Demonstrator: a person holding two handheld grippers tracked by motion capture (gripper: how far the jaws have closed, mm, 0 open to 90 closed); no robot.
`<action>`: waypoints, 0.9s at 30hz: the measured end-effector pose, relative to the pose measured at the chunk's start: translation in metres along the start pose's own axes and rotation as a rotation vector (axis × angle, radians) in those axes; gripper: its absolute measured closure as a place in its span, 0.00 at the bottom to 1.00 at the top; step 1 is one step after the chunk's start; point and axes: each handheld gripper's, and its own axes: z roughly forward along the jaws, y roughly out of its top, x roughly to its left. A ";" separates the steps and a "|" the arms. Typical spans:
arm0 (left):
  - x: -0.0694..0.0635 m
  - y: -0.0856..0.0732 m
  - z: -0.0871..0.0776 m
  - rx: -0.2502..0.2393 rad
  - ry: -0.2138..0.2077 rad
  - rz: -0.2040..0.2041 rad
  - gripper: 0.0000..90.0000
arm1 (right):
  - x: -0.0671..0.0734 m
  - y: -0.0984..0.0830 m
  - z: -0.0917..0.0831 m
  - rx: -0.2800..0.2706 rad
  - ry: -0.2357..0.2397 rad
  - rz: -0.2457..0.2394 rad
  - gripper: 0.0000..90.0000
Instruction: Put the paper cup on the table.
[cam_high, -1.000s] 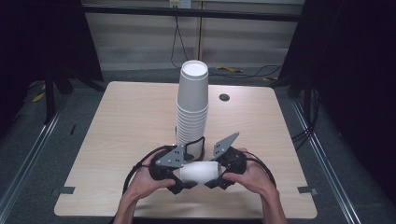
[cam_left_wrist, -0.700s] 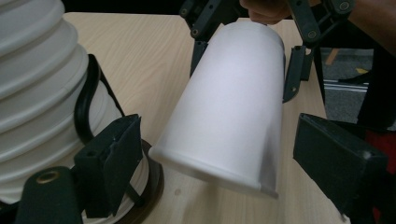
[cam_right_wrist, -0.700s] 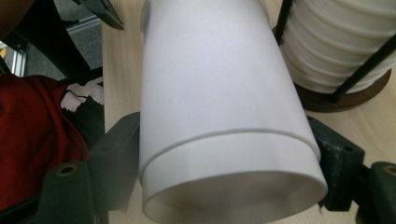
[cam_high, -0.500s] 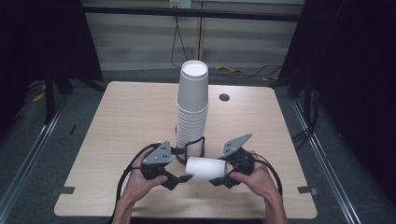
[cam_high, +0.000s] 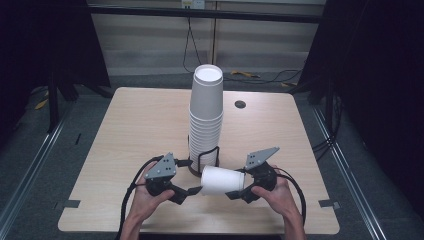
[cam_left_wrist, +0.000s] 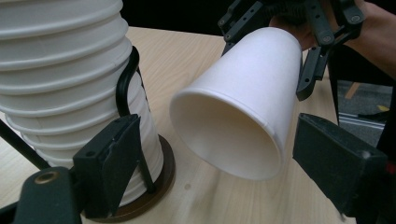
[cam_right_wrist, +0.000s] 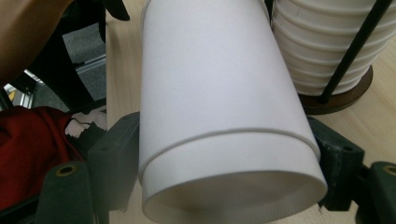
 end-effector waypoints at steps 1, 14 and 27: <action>0.000 -0.001 0.000 -0.003 -0.001 -0.001 0.17 | 0.000 0.000 0.000 -0.006 0.002 -0.001 0.26; -0.006 -0.004 -0.003 -0.038 -0.003 -0.029 0.17 | 0.001 -0.011 -0.001 -0.116 0.023 0.004 0.26; -0.011 -0.006 0.005 -0.061 -0.025 -0.037 0.17 | -0.001 -0.020 0.003 -0.220 0.063 0.001 0.26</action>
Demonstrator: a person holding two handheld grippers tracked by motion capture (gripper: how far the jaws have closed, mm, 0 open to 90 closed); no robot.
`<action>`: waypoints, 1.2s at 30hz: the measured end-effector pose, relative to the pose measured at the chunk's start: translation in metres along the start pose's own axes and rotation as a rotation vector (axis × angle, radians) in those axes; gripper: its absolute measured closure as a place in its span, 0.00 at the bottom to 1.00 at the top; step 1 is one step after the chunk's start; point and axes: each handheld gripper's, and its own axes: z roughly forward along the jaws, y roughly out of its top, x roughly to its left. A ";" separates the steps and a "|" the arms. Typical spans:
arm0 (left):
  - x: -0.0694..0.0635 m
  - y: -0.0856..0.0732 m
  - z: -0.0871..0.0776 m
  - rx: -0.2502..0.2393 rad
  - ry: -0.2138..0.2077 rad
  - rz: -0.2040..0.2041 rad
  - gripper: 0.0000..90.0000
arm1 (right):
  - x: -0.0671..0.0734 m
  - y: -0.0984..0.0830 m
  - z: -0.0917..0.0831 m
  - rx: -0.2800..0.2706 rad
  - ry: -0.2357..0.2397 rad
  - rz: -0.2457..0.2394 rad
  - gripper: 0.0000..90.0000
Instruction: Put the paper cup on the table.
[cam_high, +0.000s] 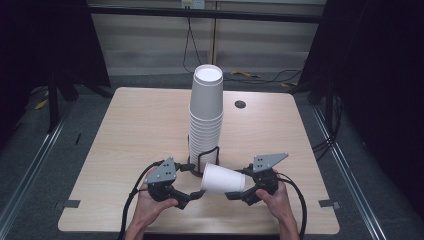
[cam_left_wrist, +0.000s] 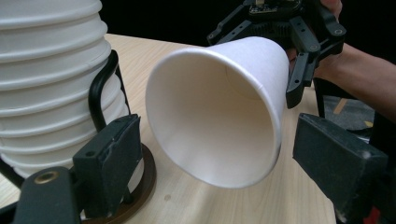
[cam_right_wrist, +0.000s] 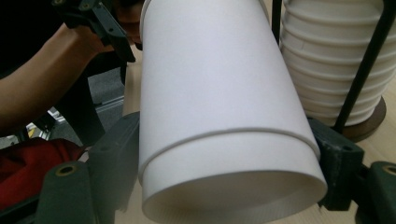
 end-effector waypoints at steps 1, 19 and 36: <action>0.000 0.000 0.001 -0.002 -0.008 -0.003 0.17 | 0.000 0.000 0.000 -0.006 -0.001 -0.004 0.26; 0.002 -0.004 0.010 -0.050 -0.010 -0.032 0.09 | 0.003 0.002 0.002 -0.060 0.033 -0.020 0.26; 0.003 0.000 0.020 -0.057 -0.069 -0.034 0.00 | 0.006 0.006 0.008 -0.052 0.070 -0.051 0.26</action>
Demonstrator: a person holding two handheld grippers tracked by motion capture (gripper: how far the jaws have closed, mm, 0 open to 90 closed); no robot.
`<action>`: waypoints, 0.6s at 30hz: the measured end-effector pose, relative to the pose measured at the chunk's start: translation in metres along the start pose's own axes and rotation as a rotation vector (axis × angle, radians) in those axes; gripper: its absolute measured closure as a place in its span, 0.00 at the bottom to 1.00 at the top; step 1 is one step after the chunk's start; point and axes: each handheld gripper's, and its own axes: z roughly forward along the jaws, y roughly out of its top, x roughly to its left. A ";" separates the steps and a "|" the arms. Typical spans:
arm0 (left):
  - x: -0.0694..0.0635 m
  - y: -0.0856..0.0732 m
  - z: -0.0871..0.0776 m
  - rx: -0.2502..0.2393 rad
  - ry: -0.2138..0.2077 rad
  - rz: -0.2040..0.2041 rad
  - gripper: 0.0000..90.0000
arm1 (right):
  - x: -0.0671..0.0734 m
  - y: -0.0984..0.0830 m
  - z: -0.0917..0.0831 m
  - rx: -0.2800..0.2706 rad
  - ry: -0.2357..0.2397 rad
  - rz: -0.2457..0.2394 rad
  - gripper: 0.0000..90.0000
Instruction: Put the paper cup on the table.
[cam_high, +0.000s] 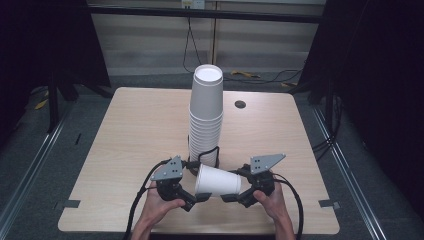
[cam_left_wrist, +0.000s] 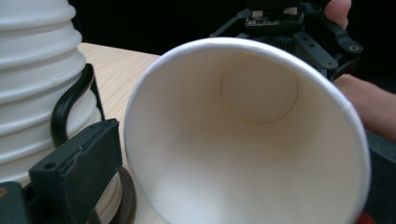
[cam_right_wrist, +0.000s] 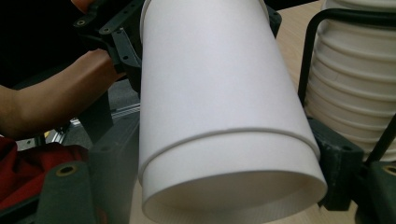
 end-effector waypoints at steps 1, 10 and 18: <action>0.000 0.000 0.001 -0.002 -0.003 0.000 0.00 | 0.000 0.001 0.000 0.000 0.001 -0.003 0.26; 0.001 -0.001 0.009 0.000 -0.044 -0.008 0.02 | 0.003 0.004 0.001 0.015 0.000 -0.015 0.26; 0.001 0.001 0.010 -0.017 -0.067 -0.014 0.02 | 0.002 0.005 0.000 0.007 0.014 -0.025 0.26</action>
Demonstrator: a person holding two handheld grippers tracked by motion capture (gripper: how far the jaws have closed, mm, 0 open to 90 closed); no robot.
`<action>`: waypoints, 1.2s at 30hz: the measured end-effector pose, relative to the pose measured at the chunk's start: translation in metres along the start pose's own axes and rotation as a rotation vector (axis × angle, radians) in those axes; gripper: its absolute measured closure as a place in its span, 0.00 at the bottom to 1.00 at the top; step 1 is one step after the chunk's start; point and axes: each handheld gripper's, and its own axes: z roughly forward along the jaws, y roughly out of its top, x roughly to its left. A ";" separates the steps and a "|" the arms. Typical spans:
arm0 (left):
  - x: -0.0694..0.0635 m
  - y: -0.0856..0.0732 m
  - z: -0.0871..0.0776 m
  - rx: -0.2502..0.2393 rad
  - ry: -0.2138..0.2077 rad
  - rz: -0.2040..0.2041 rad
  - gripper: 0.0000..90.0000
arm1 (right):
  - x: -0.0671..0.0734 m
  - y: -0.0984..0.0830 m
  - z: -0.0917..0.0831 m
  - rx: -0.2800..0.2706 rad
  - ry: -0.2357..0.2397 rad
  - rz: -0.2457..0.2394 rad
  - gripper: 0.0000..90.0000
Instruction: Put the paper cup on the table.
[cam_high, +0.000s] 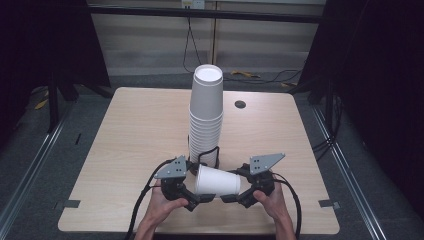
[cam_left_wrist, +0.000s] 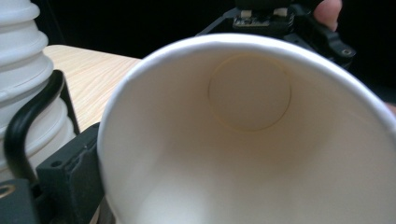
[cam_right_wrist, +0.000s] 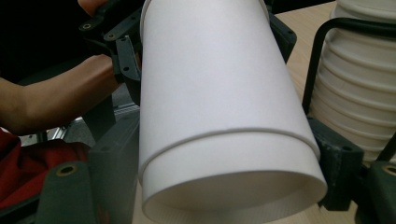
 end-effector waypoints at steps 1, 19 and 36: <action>0.000 0.000 0.000 -0.002 0.001 0.000 0.02 | 0.000 0.000 0.000 0.000 0.004 -0.002 0.26; -0.003 0.005 -0.005 0.018 -0.020 0.021 0.10 | -0.003 -0.002 0.004 0.009 0.022 -0.011 0.21; -0.001 0.007 -0.017 0.036 0.054 0.007 0.10 | -0.001 -0.006 -0.004 -0.022 -0.070 -0.004 0.15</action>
